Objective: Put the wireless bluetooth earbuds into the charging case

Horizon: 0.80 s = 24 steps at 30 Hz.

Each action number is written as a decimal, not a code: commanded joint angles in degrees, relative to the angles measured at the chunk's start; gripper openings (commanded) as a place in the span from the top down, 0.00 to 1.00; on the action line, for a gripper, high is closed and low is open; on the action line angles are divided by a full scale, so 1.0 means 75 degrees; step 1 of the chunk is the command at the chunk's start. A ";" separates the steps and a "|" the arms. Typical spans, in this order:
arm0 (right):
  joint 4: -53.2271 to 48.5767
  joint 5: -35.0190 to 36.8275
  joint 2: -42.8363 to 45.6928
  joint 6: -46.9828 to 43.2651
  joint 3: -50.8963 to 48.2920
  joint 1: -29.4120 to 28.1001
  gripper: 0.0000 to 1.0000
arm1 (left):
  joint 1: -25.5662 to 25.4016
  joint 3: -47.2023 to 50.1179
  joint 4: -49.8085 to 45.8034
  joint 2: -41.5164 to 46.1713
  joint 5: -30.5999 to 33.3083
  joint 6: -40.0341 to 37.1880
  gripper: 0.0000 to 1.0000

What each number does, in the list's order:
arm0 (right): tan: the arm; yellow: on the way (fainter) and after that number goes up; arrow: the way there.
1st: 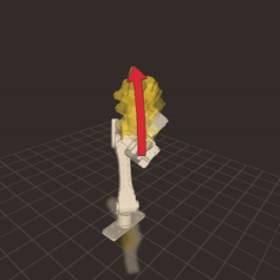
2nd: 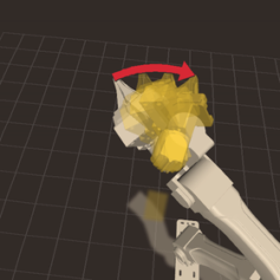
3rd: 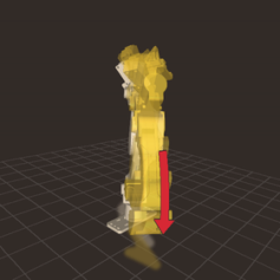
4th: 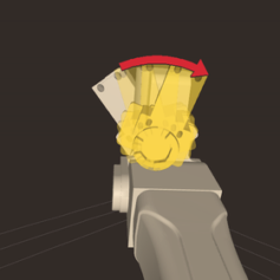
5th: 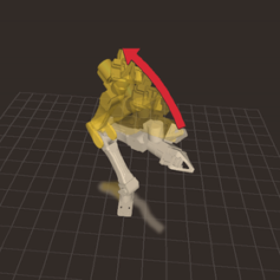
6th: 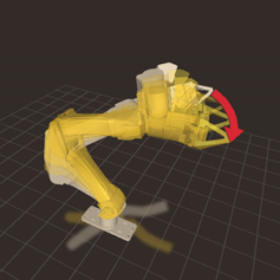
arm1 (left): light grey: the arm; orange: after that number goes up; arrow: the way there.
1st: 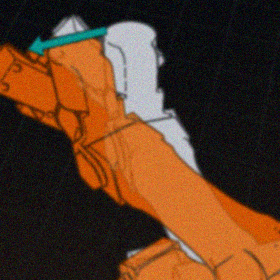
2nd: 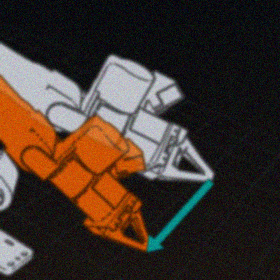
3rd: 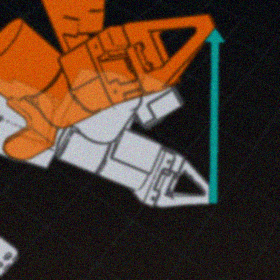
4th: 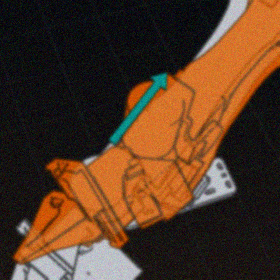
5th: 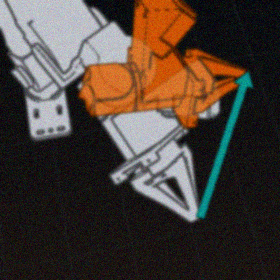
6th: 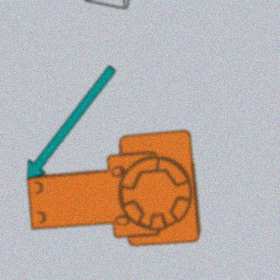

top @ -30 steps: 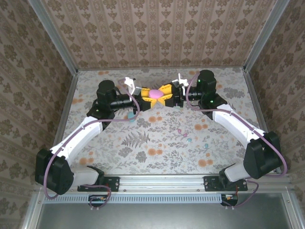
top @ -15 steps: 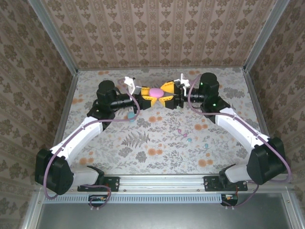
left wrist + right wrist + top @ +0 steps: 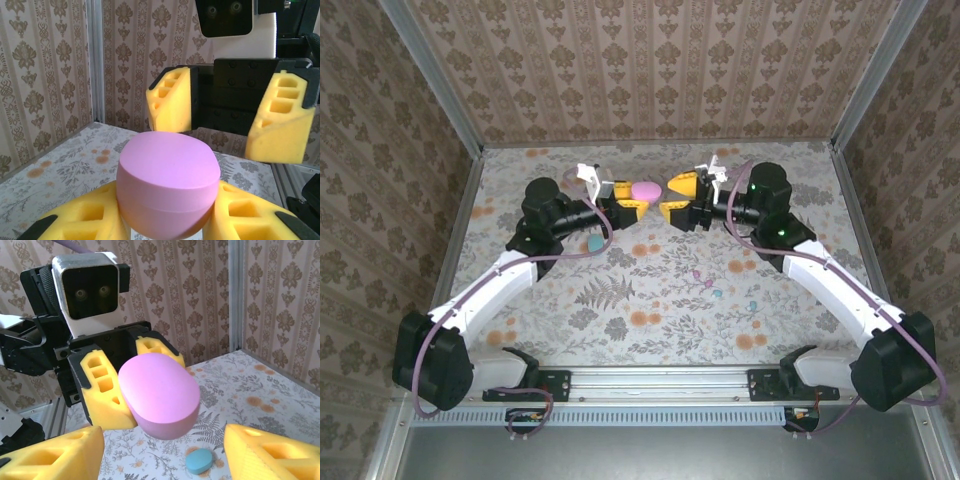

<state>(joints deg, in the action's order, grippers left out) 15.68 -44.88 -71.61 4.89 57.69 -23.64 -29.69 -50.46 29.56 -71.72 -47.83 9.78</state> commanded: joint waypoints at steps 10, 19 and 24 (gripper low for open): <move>-0.0317 0.0521 -0.0104 -0.0101 0.0468 -0.0176 0.34 | -0.0189 0.0162 0.0649 0.0153 0.0026 0.0292 0.72; -0.0705 0.1139 -0.0146 -0.0345 0.0634 -0.0235 0.36 | -0.0259 0.0203 0.1012 0.0136 0.0014 0.0509 0.72; -0.0669 0.1500 -0.0142 -0.0283 0.0671 -0.0250 0.37 | -0.0295 0.0210 0.1010 0.0130 -0.0050 0.0521 0.72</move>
<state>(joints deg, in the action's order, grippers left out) 11.27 -37.76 -72.49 3.18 61.12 -25.34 -31.09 -49.12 33.93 -71.72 -46.39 12.67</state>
